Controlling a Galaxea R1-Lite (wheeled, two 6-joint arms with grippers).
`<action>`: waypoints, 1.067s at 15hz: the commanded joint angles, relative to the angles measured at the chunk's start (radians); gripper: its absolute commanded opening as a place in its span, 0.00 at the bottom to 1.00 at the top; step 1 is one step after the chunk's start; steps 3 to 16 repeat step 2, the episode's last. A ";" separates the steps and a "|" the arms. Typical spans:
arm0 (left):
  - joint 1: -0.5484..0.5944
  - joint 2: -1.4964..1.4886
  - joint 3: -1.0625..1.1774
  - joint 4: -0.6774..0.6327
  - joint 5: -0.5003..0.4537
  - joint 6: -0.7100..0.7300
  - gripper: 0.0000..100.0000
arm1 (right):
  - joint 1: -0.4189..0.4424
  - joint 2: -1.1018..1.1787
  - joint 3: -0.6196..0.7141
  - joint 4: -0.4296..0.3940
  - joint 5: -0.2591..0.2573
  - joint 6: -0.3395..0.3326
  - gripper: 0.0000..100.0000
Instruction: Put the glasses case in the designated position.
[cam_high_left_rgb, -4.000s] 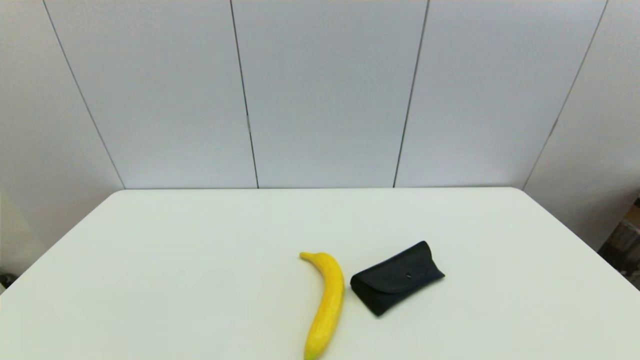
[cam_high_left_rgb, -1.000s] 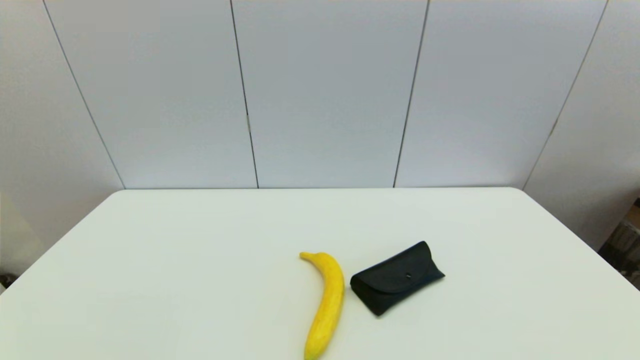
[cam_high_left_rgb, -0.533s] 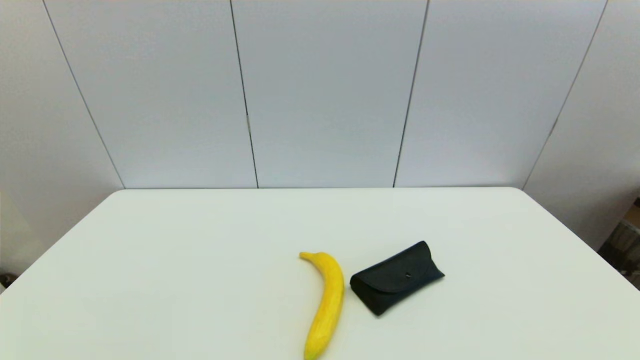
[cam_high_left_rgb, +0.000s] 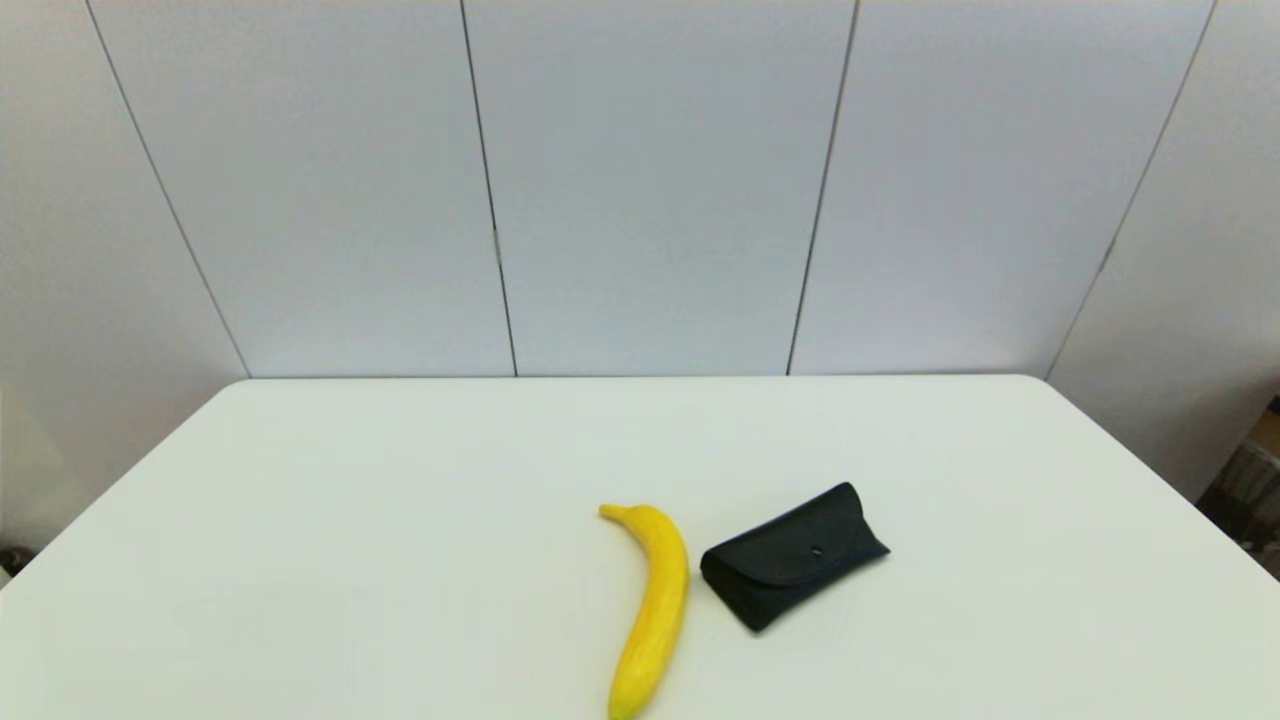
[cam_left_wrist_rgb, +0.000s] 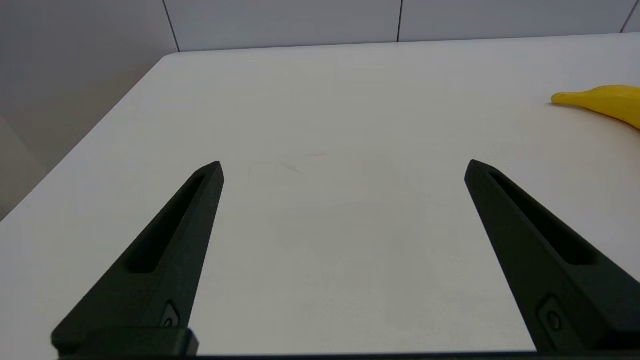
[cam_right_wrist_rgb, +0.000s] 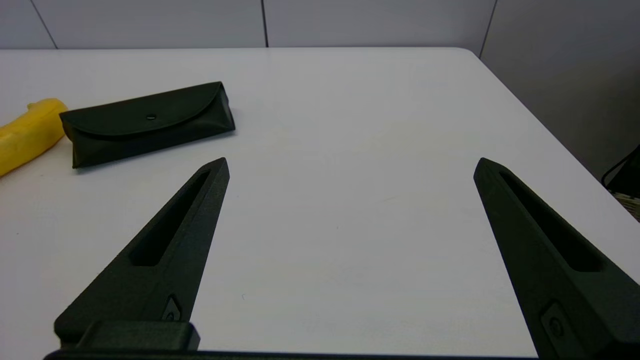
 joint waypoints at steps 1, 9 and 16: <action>0.001 0.002 0.000 0.000 0.000 0.001 1.00 | 0.000 0.001 0.000 0.000 0.000 0.000 1.00; 0.001 0.002 0.000 0.000 0.000 0.001 1.00 | 0.000 0.001 0.000 0.000 0.000 0.000 1.00; 0.001 0.002 0.000 0.000 0.000 0.001 1.00 | 0.000 0.001 0.000 0.000 0.000 0.000 1.00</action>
